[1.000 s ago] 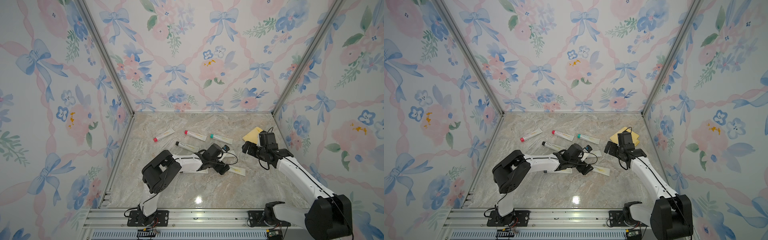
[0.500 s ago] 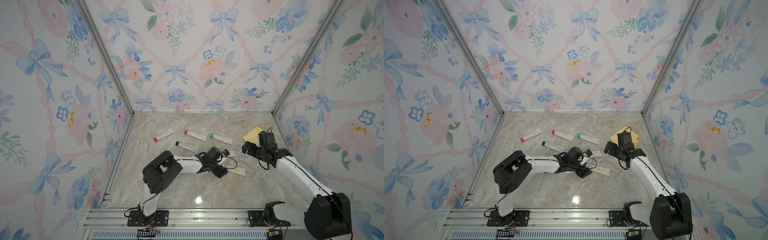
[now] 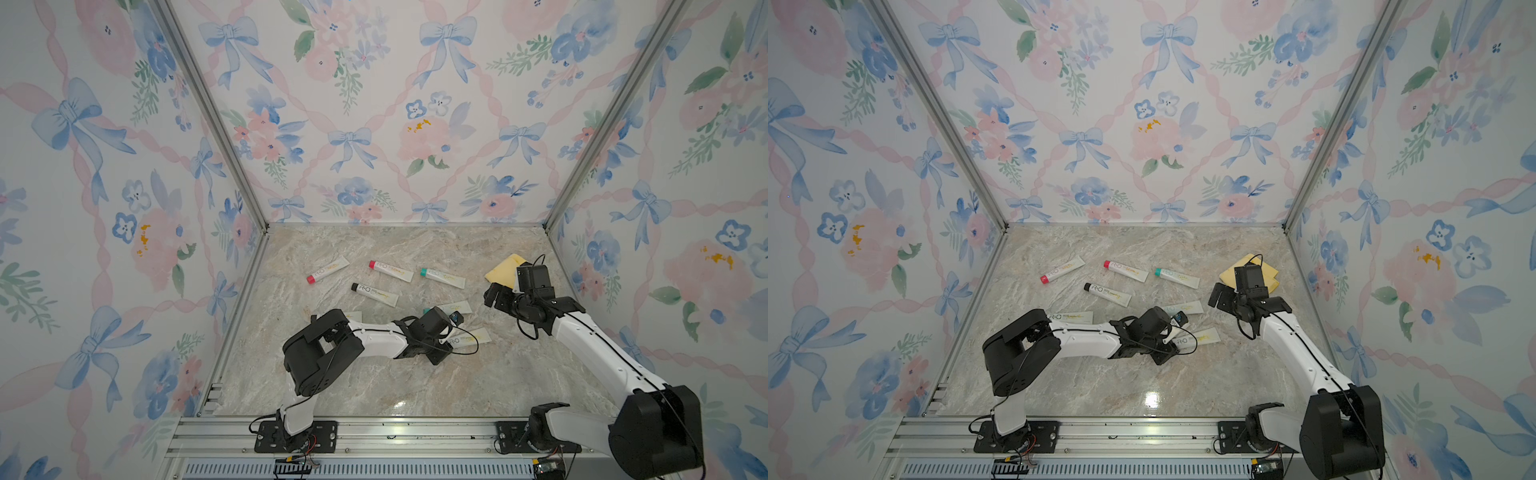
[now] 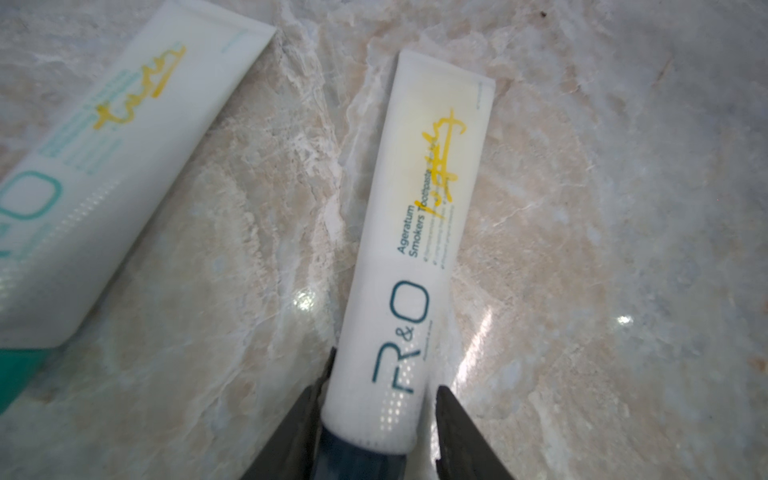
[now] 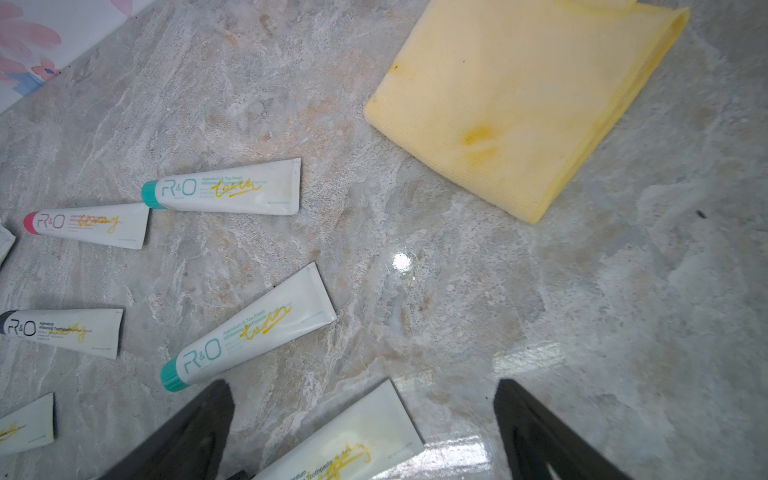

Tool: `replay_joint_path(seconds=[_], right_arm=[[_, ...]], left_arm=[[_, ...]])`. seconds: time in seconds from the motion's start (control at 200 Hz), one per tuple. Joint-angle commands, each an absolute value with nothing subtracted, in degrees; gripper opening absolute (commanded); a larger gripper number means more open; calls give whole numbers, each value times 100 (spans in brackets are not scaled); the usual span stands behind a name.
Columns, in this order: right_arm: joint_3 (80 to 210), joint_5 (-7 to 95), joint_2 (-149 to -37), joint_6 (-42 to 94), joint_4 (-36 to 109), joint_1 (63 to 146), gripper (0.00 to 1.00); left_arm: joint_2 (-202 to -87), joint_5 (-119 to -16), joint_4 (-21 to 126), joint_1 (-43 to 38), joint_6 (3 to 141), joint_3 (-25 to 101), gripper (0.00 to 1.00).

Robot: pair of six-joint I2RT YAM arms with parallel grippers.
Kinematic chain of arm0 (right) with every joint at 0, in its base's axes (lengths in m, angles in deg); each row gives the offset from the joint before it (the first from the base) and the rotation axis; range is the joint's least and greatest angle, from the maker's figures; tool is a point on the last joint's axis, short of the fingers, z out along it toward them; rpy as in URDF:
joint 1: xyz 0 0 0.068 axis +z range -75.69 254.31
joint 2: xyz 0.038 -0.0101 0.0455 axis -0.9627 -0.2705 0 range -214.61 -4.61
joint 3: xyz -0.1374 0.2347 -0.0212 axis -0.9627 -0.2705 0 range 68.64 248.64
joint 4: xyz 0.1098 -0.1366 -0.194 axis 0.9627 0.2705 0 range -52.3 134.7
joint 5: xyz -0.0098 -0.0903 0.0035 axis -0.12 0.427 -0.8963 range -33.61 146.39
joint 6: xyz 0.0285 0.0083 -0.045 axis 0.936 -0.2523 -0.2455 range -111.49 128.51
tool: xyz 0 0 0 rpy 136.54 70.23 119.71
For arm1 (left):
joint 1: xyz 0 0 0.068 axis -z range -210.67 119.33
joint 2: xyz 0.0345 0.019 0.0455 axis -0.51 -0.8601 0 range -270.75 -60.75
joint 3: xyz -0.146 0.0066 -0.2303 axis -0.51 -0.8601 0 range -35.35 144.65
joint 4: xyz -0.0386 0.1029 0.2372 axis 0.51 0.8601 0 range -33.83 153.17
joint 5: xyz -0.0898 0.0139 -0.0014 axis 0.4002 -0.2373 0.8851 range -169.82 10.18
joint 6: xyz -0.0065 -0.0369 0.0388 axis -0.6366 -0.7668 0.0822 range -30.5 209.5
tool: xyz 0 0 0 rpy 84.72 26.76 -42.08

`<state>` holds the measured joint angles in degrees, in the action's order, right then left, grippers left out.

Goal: Wipe the surface of the toothpaste tube
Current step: Adjust the toothpaste at the center of the board.

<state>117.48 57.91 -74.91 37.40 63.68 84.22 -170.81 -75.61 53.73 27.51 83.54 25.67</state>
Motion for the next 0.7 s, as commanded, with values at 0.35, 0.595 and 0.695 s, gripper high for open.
replay_joint_path(seconds=[0.35,0.595,0.695], right_arm=[[11792,5912,-7529,3689,6443,8415,99],[11799,5834,-7717,3711,6378,8469,99],[11823,5835,-7820,3720,6354,8537,99]], left_arm=[[-17628,-8065,6617,2796,8715,3030,12],[-17269,-8222,6593,2720,8561,2433,10],[-17224,-8166,6548,2707,8552,2343,11]])
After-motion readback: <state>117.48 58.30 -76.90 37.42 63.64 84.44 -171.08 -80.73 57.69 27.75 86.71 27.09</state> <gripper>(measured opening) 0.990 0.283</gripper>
